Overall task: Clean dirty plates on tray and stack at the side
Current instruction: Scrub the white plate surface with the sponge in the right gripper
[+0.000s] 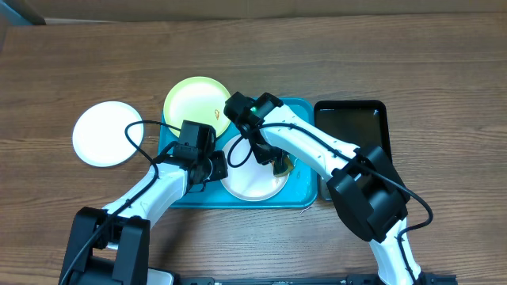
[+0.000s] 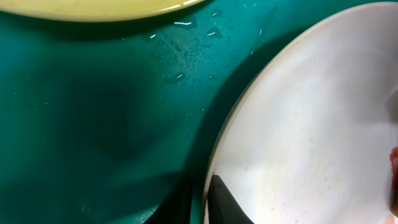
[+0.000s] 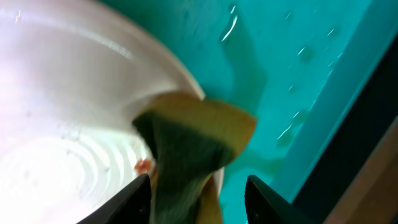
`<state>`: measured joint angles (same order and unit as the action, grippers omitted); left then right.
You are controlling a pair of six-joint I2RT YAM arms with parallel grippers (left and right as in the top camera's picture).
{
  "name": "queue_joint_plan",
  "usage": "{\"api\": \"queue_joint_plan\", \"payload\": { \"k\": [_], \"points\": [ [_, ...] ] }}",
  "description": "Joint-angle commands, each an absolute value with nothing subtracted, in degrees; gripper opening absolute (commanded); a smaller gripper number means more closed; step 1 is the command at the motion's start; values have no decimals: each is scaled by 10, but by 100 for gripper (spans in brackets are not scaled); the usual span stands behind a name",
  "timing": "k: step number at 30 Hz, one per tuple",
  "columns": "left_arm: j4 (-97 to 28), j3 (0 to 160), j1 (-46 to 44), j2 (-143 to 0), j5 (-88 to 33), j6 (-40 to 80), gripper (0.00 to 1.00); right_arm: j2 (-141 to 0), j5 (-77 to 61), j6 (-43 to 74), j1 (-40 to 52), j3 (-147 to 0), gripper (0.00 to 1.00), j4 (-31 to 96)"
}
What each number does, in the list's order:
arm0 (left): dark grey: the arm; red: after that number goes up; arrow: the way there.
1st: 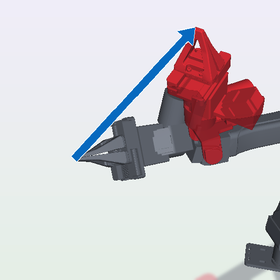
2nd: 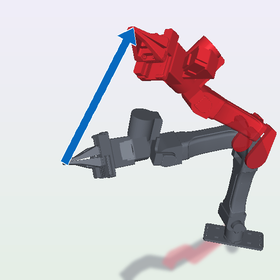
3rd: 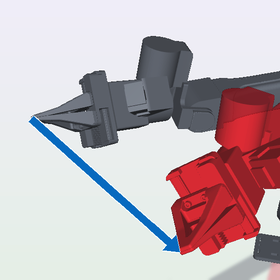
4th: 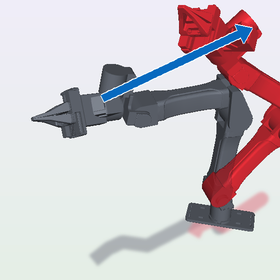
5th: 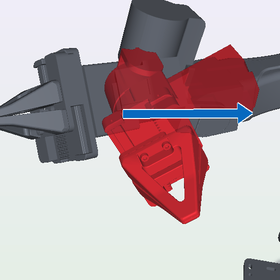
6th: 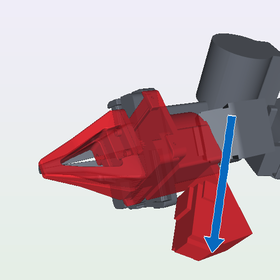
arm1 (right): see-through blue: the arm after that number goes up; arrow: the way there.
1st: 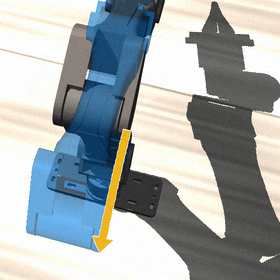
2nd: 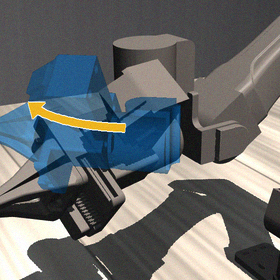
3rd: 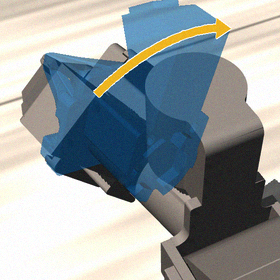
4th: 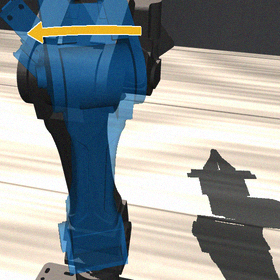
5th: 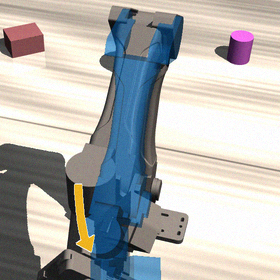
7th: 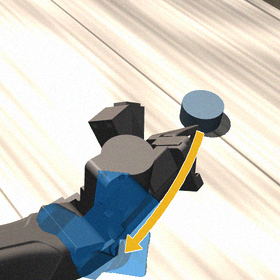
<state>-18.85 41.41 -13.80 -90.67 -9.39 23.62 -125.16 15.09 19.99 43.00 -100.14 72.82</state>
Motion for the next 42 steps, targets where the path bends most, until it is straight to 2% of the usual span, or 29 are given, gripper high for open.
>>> {"api": "queue_joint_plan", "payload": {
  "k": [1, 5, 8, 15, 18, 19, 21, 22, 31, 42],
  "points": [
    [-191, 420, -140, -914, -90, 232, 13, -1250, 101, 215, 427, -1012, 50, 734],
    [-191, 420, -140, -914, -90, 232, 13, -1250, 98, 218, 427, -1010, 47, 729],
    [-192, 420, -140, -914, -90, 232, 13, -1250, 98, 218, 427, -997, 31, 720],
    [-192, 420, -140, -914, -91, 232, 13, -1251, 98, 218, 426, -952, 31, 682],
    [-192, 420, -140, -914, -90, 232, 13, -1251, 101, 218, 426, -943, 35, 678],
    [-192, 420, -140, -914, -90, 232, 14, -1251, 102, 218, 426, -942, 33, 678],
    [-192, 420, -140, -914, -90, 232, 14, -1251, 102, 217, 426, -941, 11, 678],
    [-192, 420, -140, -914, -90, 232, 13, -1251, 102, 218, 426, -941, 4, 677],
    [-192, 420, -140, -914, -90, 232, 13, -1252, 79, 226, 429, -941, 4, 671],
    [-192, 420, -140, -914, -90, 232, 13, -1252, -13, 225, 430, -884, 4, 588]
  ]
}}
